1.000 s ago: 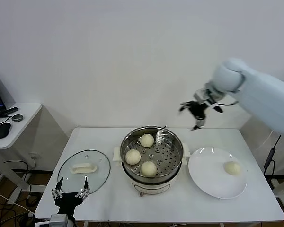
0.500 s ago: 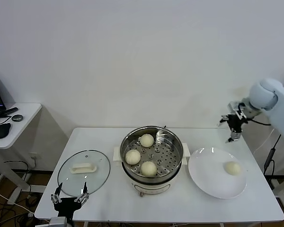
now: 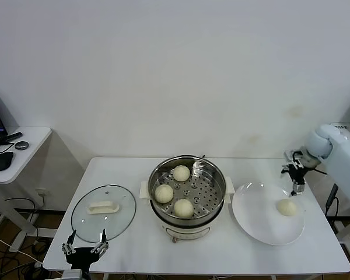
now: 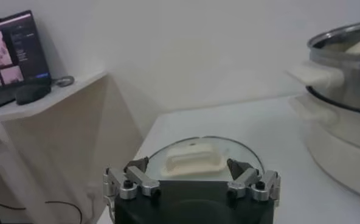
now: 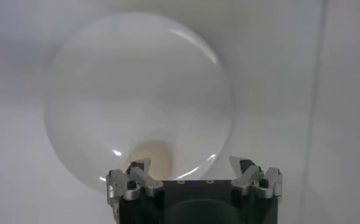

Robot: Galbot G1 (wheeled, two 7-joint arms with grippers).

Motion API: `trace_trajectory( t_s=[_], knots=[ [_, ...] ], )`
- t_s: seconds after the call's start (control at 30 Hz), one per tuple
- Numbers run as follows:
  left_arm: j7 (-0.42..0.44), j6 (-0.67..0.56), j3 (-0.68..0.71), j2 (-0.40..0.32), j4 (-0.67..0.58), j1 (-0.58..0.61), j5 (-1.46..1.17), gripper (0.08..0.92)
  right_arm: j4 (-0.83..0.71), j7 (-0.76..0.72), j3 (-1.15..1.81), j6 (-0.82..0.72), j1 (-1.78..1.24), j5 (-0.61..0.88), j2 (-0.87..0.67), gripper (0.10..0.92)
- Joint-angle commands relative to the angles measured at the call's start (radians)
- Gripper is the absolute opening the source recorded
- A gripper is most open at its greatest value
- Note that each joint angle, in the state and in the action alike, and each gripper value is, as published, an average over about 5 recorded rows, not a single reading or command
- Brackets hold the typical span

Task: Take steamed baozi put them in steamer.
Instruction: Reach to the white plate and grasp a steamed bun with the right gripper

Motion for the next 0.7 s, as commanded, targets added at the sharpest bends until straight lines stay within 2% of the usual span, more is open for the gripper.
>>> trace_trajectory(
  t_s=[0.03, 0.7],
  knots=[
    [-0.001, 0.000, 0.002, 0.000, 0.007, 0.001, 0.002, 0.823, -0.061, 0.021, 0.082, 0.036, -0.122, -0.105, 0.019, 0.823],
    [0.000, 0.000, 0.007, -0.001, 0.012, 0.001, 0.005, 0.823, -0.071, 0.057, 0.134, 0.034, -0.189, -0.169, 0.050, 0.823]
  ],
)
